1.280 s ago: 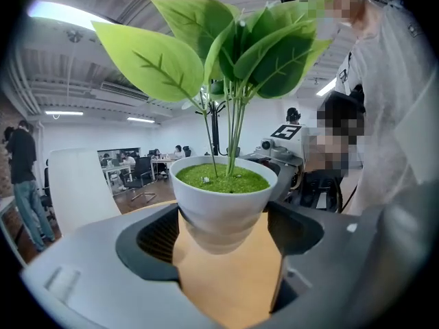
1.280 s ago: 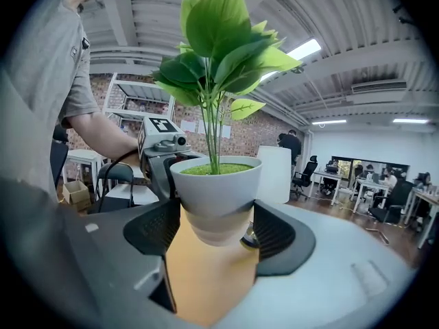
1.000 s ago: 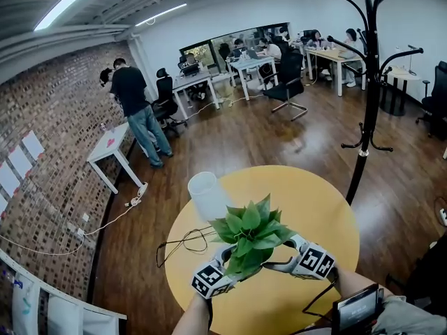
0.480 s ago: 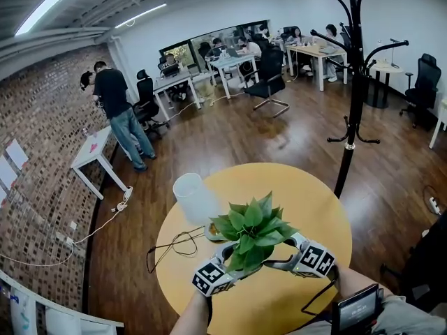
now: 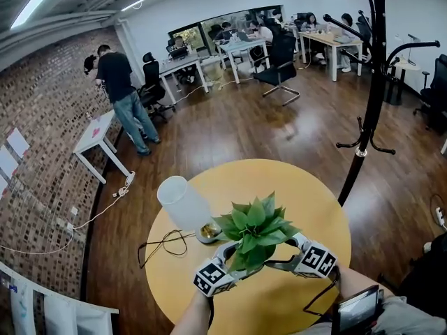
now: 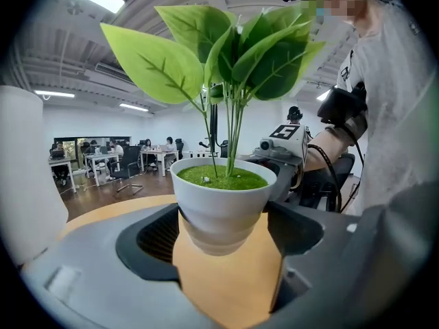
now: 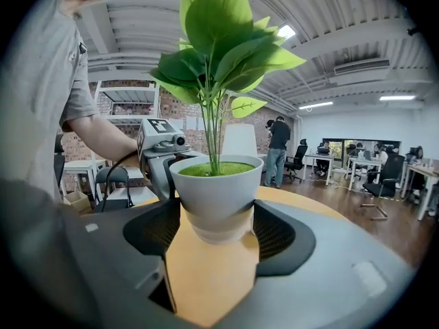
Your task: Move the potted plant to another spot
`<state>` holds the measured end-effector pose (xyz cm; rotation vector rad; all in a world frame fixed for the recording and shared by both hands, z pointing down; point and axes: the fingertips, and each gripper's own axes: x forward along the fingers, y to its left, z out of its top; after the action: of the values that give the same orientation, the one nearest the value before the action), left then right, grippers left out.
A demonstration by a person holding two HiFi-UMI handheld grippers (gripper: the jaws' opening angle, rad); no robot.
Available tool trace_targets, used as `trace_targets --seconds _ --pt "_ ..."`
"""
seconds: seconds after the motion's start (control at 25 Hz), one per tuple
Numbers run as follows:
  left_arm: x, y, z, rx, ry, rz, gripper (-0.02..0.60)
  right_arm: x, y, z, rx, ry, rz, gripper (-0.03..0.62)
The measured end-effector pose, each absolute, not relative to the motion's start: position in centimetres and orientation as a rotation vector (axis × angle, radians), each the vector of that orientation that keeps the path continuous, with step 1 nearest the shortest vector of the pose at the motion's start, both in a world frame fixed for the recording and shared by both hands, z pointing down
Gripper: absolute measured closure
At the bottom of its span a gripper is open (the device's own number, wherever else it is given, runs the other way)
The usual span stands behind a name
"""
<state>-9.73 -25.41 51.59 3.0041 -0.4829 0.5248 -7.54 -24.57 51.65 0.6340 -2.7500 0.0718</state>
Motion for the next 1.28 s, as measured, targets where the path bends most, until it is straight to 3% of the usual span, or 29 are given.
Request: trace_targets --seconds 0.44,1.28 --pt "-5.3 -31.2 57.7 2.905 -0.548 0.527 0.176 -3.0 -30.6 57.7 0.52 -2.728 0.156 0.251" --pt "-4.1 -37.2 69.2 2.787 -0.561 0.614 0.175 -1.9 -36.7 68.8 0.437 -2.635 0.265 0.252"
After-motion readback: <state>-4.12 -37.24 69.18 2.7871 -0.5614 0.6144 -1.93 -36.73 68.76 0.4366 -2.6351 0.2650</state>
